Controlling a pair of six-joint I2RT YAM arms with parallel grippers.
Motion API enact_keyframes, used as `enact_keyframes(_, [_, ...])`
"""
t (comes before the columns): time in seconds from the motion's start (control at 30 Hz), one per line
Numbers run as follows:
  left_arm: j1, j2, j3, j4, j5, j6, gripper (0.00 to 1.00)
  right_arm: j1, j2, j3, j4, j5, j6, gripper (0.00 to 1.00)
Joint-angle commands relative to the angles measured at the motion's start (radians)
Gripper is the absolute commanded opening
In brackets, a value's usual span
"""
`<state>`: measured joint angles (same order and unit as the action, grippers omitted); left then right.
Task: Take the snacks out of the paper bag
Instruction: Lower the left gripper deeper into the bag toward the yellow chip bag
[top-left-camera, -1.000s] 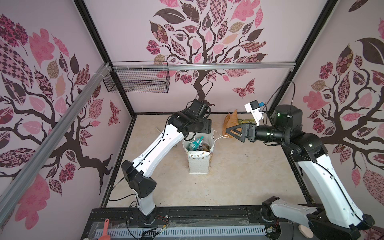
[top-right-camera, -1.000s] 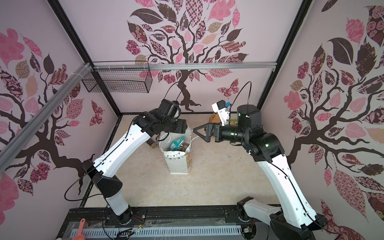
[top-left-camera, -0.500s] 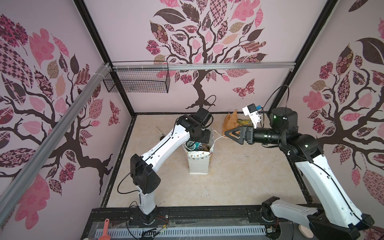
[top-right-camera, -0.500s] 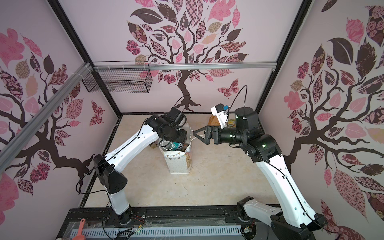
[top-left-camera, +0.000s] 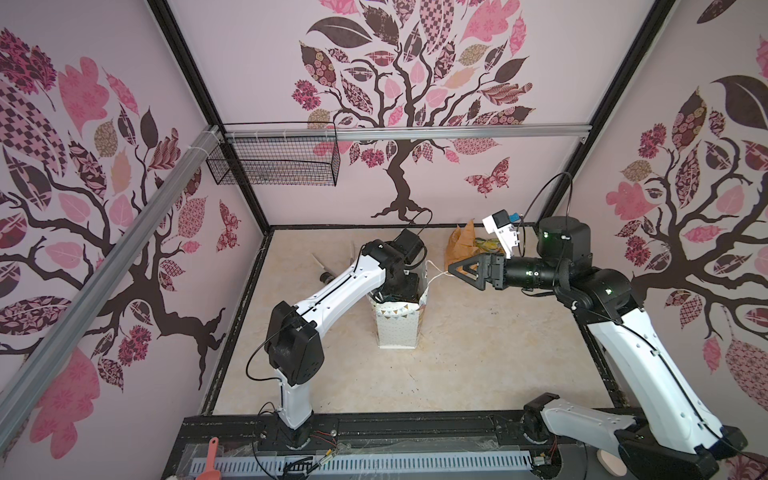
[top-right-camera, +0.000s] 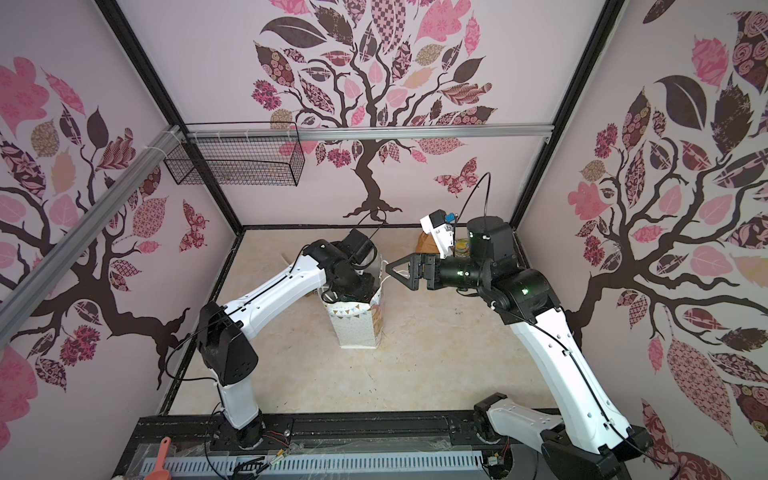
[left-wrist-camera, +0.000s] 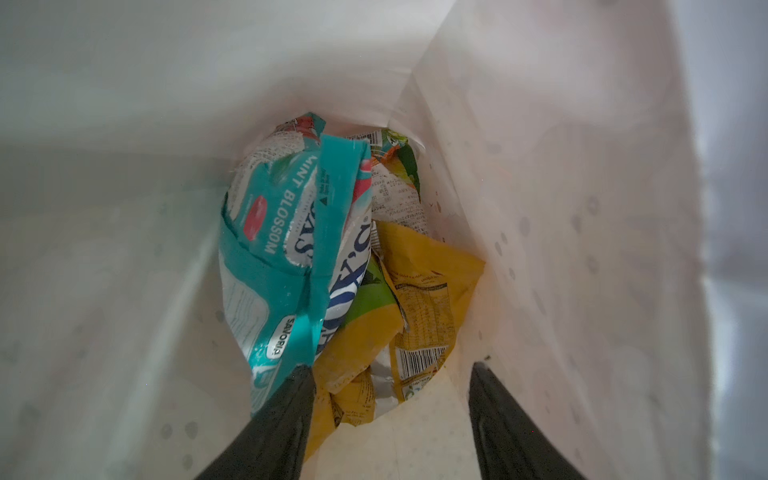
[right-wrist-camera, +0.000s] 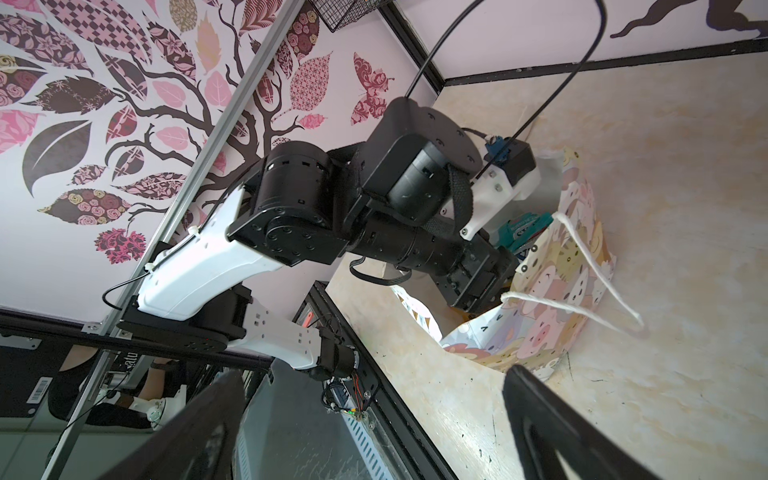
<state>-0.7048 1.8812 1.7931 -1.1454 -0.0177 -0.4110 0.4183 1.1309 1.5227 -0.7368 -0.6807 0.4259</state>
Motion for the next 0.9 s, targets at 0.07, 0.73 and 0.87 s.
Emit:
enact_keyframes(0.07, [0.003,0.040,-0.032,0.031,-0.019,0.018,0.64,0.004,-0.019,-0.010,0.009,-0.002,-0.009,1.00])
enact_keyframes(0.73, [0.003,0.125,-0.175,0.141,0.009,0.004,0.66,0.003,-0.022,-0.047,0.023,-0.008,-0.001,1.00])
enact_keyframes(0.87, [0.003,0.130,-0.205,0.161,0.009,-0.001,0.64,0.004,-0.023,-0.048,0.025,-0.006,-0.001,1.00])
